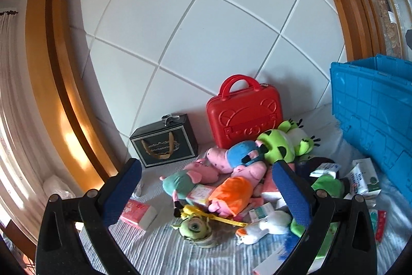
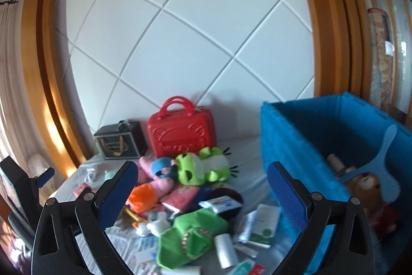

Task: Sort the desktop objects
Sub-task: 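Move both open tools from the crate back to the pile, then grasp the pink pig plush with the right tool while the left grasps the green plush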

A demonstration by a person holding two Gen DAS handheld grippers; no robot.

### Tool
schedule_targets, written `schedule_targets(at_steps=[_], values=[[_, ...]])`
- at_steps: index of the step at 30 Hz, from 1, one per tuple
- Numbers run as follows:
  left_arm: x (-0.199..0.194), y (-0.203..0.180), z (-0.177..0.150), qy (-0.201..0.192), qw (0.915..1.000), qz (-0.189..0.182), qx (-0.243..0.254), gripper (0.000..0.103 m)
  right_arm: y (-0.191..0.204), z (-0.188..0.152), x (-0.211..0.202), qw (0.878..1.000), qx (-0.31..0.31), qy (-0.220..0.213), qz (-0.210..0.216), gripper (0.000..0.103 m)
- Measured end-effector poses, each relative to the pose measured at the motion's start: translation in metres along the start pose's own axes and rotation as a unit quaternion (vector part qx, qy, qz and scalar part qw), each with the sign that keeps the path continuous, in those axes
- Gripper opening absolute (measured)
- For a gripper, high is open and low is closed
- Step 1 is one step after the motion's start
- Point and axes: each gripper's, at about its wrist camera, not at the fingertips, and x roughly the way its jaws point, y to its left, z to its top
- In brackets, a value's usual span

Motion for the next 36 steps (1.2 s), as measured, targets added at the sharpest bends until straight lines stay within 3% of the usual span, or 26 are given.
schedule_targets(at_steps=[6, 13, 18, 25, 36], values=[[0.029, 0.016, -0.018, 0.022, 0.9996, 0.018, -0.005, 0.103, 0.030, -0.014, 0.047, 0.999, -0.023, 0.038, 0.019, 0.102], [0.052, 0.022, -0.029, 0.040, 0.9977, 0.043, -0.035, 0.103, 0.039, -0.011, 0.085, 0.996, -0.042, 0.052, 0.057, 0.102], [0.066, 0.028, -0.043, 0.063, 0.9959, 0.041, -0.051, 0.103, 0.047, -0.023, 0.106, 0.994, -0.054, 0.072, 0.060, 0.102], [0.094, 0.058, -0.061, 0.081, 0.9943, 0.042, -0.055, 0.103, 0.090, -0.030, 0.130, 0.992, -0.060, 0.082, 0.068, 0.102], [0.134, 0.096, -0.104, 0.104, 0.9909, 0.046, -0.073, 0.103, 0.138, -0.064, 0.207, 0.987, -0.051, 0.131, 0.078, 0.102]])
